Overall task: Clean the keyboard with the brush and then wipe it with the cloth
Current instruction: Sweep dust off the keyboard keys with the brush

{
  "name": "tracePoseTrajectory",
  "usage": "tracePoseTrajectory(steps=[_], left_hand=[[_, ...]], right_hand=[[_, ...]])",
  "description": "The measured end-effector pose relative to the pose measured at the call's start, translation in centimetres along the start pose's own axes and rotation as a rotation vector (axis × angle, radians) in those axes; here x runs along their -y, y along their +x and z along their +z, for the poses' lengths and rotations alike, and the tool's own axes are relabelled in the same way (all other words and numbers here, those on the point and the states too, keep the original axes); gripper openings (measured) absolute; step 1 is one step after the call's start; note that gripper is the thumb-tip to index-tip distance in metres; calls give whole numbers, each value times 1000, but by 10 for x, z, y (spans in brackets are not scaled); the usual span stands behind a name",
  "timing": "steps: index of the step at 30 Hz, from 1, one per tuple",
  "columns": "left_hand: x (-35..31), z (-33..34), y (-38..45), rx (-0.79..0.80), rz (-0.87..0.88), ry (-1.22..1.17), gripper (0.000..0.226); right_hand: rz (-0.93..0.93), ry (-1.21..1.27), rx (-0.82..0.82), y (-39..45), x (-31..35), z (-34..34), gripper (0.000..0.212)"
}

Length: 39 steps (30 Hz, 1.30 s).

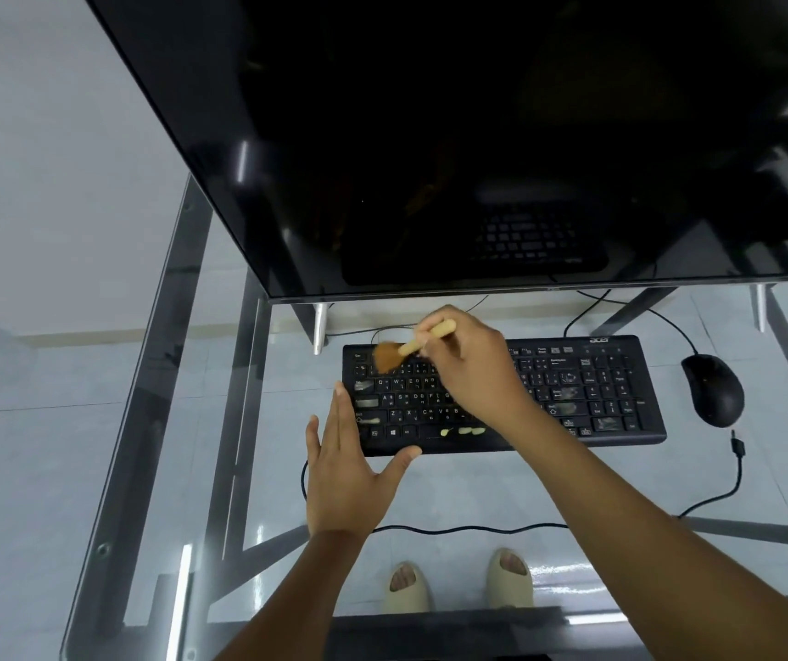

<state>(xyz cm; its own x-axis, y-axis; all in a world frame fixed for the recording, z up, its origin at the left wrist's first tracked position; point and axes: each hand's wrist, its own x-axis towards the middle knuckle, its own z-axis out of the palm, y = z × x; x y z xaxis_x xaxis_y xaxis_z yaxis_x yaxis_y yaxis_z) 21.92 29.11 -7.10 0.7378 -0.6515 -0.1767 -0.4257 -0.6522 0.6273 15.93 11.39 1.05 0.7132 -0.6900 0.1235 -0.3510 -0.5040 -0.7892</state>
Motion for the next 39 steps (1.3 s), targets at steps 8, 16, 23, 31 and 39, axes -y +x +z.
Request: tracePoseTrajectory(steps=[8, 16, 23, 31, 39], left_hand=[[-3, -1, 0, -28, 29, -12, 111], [-3, -3, -1, -53, 41, -22, 109], [-1, -1, 1, -12, 10, 6, 112], [-4, -1, 1, 2, -11, 0, 113], [-4, -2, 0, 11, -19, 11, 115]], right_hand=[[69, -16, 65, -14, -5, -12, 7], [148, 199, 270, -41, 30, -2, 8], [101, 33, -165, -15, -6, -31, 5], [12, -69, -97, 2, 5, -25, 6], [-12, -107, -42, 6, 19, -2, 10]])
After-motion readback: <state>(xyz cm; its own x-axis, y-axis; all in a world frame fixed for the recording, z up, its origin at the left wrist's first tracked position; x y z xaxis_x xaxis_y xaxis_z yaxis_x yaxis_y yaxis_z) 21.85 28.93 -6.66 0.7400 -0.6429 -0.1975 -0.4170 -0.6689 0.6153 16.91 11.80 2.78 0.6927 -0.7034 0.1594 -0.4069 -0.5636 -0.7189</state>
